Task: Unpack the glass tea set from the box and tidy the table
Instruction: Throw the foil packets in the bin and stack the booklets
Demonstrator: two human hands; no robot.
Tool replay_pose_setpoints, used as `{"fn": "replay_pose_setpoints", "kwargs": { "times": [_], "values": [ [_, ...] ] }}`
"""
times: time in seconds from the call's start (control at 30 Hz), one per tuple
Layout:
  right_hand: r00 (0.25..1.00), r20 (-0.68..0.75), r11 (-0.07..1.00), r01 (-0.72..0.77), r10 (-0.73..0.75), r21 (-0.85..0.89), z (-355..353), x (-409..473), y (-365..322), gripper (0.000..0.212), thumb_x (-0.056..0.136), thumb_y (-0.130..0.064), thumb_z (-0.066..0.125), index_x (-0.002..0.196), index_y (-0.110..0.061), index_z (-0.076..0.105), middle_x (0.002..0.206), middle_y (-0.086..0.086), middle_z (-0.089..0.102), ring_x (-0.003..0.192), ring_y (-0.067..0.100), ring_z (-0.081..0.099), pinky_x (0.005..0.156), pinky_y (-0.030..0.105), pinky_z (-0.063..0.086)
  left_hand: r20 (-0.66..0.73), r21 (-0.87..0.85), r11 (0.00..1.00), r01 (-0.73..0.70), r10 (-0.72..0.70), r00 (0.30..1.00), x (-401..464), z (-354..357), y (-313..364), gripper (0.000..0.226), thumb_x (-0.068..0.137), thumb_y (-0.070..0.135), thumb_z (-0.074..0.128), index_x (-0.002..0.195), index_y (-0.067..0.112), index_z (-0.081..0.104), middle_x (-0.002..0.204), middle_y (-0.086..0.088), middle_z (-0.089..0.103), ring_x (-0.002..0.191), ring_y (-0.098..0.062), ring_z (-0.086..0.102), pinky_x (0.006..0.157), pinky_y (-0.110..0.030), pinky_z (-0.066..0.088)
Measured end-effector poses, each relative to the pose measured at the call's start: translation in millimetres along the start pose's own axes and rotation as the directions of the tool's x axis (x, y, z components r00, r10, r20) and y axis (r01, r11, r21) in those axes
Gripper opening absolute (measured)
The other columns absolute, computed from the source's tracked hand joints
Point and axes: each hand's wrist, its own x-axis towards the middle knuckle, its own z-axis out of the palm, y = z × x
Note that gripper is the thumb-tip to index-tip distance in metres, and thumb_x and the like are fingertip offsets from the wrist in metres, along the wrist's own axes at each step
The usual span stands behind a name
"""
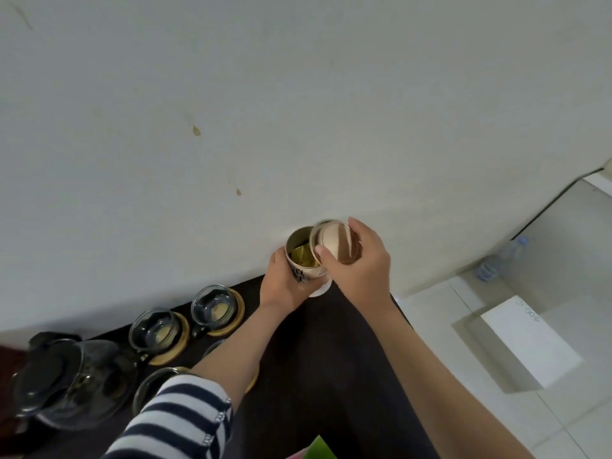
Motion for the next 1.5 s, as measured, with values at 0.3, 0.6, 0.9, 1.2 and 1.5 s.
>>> {"fn": "replay_pose_setpoints", "kwargs": {
  "times": [0.3,0.6,0.9,1.2,1.5],
  "values": [
    [0.943,0.322,0.979,-0.02,0.086,-0.202,8.0,-128.3,51.5,0.071,0.071,-0.035,0.08,0.133,-0.013,0.051,0.133,0.002,0.055,0.126,0.017,0.047,0.096,0.027,0.047,-0.005,0.045,0.998,-0.044,0.044,0.999,-5.3,-35.4,-25.0,0.089,0.052,0.049,0.086,0.125,0.02,0.045,0.12,0.003,0.055,0.112,-0.012,0.051,0.09,-0.029,0.046],
    [0.872,0.483,0.945,0.09,0.078,-0.316,43.0,-135.6,56.2,0.07,0.079,-0.035,0.073,0.139,-0.013,0.044,0.142,0.005,0.043,0.135,0.019,0.035,0.094,0.027,0.048,-0.013,0.023,0.997,-0.068,0.068,0.998,-11.4,-51.3,-36.1,0.083,0.055,0.041,0.088,0.124,0.022,0.045,0.115,0.01,0.053,0.105,-0.006,0.05,0.083,-0.022,0.042],
    [0.859,0.506,0.922,0.127,0.083,-0.367,47.3,-133.8,58.8,0.073,0.08,-0.045,0.069,0.141,-0.018,0.038,0.151,0.005,0.032,0.141,0.023,0.027,0.1,0.035,0.047,-0.037,0.016,0.993,-0.118,0.119,0.992,-21.0,-54.7,-35.9,0.083,0.059,0.04,0.086,0.128,0.022,0.042,0.119,0.012,0.05,0.109,-0.003,0.047,0.087,-0.019,0.041],
    [0.88,0.469,0.929,0.109,0.075,-0.354,29.8,-152.7,33.5,0.066,0.088,-0.036,0.062,0.144,-0.013,0.035,0.154,0.004,0.03,0.145,0.023,0.022,0.114,0.046,0.03,-0.048,0.067,0.997,0.035,-0.032,0.998,-67.4,-62.8,-24.8,0.108,0.066,0.051,0.078,0.146,0.014,0.017,0.151,-0.005,0.028,0.137,-0.019,0.03,0.109,-0.034,0.035],
    [0.88,0.475,0.95,0.143,0.006,-0.276,5.1,-243.2,-31.3,0.058,0.091,-0.032,0.058,0.142,-0.011,0.041,0.151,0.006,0.036,0.142,0.022,0.027,0.114,0.039,0.03,-0.198,0.048,0.998,-0.036,0.044,0.979,-188.3,-118.6,-26.2,0.087,0.078,0.046,0.069,0.144,0.008,0.027,0.144,-0.01,0.035,0.135,-0.021,0.035,0.111,-0.034,0.032]
  ]
}}
